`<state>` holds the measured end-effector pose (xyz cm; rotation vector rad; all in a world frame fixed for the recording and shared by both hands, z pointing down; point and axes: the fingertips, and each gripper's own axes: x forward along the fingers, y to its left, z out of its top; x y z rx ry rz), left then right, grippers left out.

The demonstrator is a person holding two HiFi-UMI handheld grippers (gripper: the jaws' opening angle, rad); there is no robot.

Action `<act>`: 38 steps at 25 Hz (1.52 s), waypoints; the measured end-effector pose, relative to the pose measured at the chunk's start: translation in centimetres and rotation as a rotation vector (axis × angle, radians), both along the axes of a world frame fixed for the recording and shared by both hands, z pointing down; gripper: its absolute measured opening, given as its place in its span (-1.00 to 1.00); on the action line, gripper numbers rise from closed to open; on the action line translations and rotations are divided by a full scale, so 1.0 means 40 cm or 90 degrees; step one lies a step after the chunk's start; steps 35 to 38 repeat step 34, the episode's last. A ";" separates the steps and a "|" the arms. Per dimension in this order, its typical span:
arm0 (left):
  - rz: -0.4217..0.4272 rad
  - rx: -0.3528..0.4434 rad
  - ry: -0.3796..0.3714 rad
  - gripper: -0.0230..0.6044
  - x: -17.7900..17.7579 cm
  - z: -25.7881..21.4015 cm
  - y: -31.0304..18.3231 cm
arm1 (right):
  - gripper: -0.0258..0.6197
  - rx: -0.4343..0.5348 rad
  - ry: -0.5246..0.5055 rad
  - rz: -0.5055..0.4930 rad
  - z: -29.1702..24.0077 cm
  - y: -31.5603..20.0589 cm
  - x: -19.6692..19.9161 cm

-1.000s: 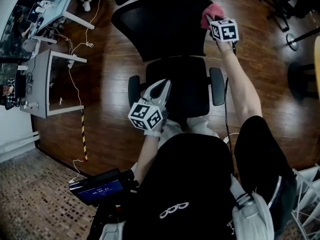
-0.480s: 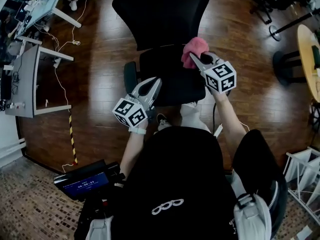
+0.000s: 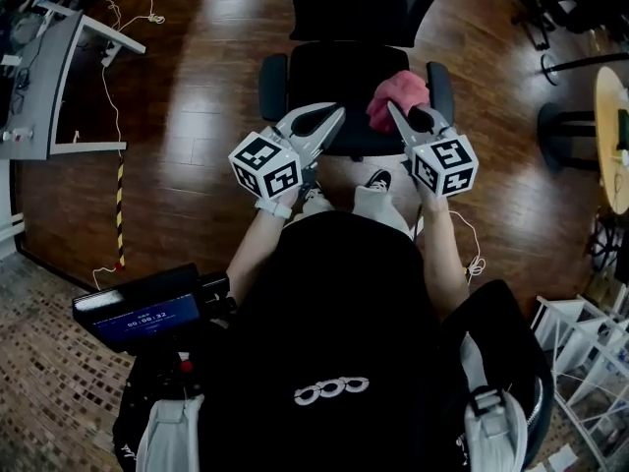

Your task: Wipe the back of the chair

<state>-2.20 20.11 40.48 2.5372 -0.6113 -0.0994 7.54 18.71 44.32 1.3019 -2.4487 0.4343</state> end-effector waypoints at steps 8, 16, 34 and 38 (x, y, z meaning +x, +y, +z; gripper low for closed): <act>-0.025 0.003 0.004 -0.96 0.046 -0.010 0.014 | -0.79 -0.005 -0.019 -0.026 -0.008 0.039 -0.015; -0.057 -0.002 -0.015 -0.96 0.014 0.006 -0.008 | -0.79 -0.008 -0.027 -0.055 -0.003 0.016 -0.059; -0.034 -0.018 -0.034 -0.96 0.036 0.006 -0.013 | -0.79 -0.013 -0.043 -0.050 -0.018 -0.017 -0.049; -0.034 -0.018 -0.034 -0.96 0.036 0.006 -0.013 | -0.79 -0.013 -0.043 -0.050 -0.018 -0.017 -0.049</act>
